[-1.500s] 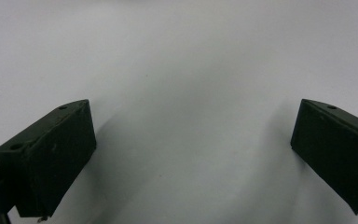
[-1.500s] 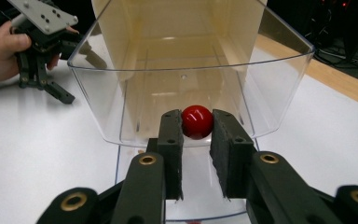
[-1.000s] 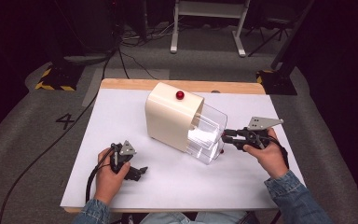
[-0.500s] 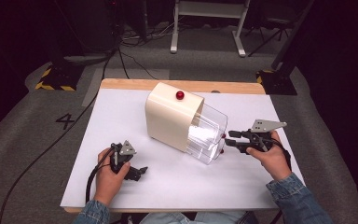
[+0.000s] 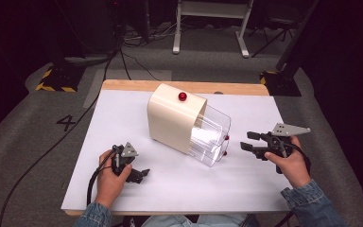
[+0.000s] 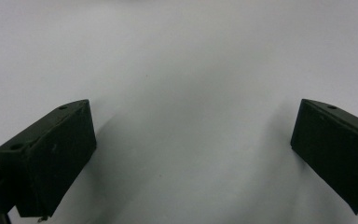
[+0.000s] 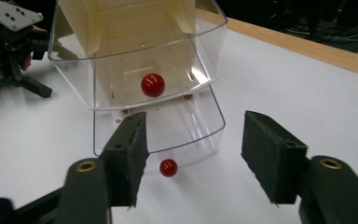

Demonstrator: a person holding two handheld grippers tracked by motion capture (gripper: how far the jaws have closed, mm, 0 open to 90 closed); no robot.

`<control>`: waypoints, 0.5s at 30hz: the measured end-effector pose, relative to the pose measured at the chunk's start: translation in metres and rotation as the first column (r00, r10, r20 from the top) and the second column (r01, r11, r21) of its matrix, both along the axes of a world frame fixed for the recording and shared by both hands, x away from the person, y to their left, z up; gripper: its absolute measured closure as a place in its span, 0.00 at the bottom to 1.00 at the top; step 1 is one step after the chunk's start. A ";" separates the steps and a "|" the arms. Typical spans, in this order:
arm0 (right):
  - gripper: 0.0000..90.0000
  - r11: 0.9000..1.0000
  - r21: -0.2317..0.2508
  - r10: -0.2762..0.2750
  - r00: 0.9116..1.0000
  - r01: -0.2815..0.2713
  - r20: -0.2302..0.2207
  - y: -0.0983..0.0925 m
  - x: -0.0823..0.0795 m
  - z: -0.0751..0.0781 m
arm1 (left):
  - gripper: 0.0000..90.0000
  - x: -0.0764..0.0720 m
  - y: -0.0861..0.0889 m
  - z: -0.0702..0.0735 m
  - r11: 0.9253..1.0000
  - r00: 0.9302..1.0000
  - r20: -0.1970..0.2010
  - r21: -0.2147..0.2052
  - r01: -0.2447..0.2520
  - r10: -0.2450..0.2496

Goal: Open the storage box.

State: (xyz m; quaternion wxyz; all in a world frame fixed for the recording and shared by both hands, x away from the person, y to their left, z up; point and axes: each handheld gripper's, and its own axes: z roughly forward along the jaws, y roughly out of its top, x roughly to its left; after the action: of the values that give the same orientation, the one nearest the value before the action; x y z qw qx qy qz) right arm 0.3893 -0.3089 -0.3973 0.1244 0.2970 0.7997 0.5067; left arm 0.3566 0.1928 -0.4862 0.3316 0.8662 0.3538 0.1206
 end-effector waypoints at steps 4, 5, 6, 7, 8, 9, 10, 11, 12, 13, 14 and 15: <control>0.37 0.999 -0.038 -0.036 0.999 0.036 -0.012 -0.013 -0.005 -0.006 | 0.00 0.000 0.000 0.000 1.000 1.000 -0.001 0.001 0.000 0.000; 0.36 0.998 -0.050 -0.043 0.999 0.042 -0.018 -0.017 -0.006 -0.009 | 0.00 0.000 0.000 0.000 1.000 1.000 0.000 0.001 0.001 -0.001; 0.36 0.997 -0.065 -0.046 0.999 0.045 -0.021 -0.020 -0.008 -0.011 | 0.00 0.000 0.000 0.000 1.000 1.000 0.000 0.000 0.002 -0.002; 0.35 0.996 -0.078 -0.053 0.998 0.051 -0.025 -0.024 -0.009 -0.013 | 0.00 0.000 0.000 0.000 1.000 1.000 0.000 0.000 0.002 -0.002; 0.35 0.996 -0.078 -0.053 0.998 0.051 -0.025 -0.024 -0.009 -0.013 | 0.00 0.000 0.000 0.000 1.000 1.000 0.000 0.001 0.002 -0.002; 0.35 0.993 -0.096 -0.069 0.997 0.066 -0.028 -0.033 -0.012 -0.017 | 0.00 0.000 0.000 0.000 1.000 1.000 0.000 0.001 0.002 -0.002; 0.35 0.992 -0.101 -0.079 0.996 0.075 -0.034 -0.036 -0.013 -0.019 | 0.00 0.000 0.000 0.000 1.000 1.000 0.000 0.000 0.002 -0.002; 0.35 0.991 -0.110 -0.087 0.995 0.082 -0.040 -0.040 -0.014 -0.021 | 0.00 0.000 0.000 0.000 1.000 1.000 0.000 0.001 0.002 -0.002; 0.35 0.989 -0.115 -0.093 0.995 0.088 -0.045 -0.044 -0.016 -0.023 | 0.00 0.000 0.000 0.000 1.000 1.000 0.000 0.001 0.002 -0.002; 0.35 0.989 -0.115 -0.093 0.995 0.088 -0.045 -0.044 -0.016 -0.023 | 0.00 0.000 0.000 0.000 1.000 1.000 0.000 0.001 0.002 -0.002; 0.35 0.987 -0.130 -0.104 0.993 0.096 -0.055 -0.051 -0.019 -0.027 | 0.00 0.000 0.000 0.000 1.000 1.000 -0.001 0.001 0.001 -0.001; 0.35 0.987 -0.130 -0.104 0.993 0.096 -0.055 -0.051 -0.019 -0.027 | 0.00 0.000 0.000 0.000 1.000 1.000 -0.001 0.001 0.001 -0.001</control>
State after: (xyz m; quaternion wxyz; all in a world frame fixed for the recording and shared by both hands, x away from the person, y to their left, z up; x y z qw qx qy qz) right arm 0.3708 -0.3598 -0.4245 0.1437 0.3437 0.8178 0.4386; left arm 0.3566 0.1929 -0.4861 0.3311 0.8665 0.3536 0.1203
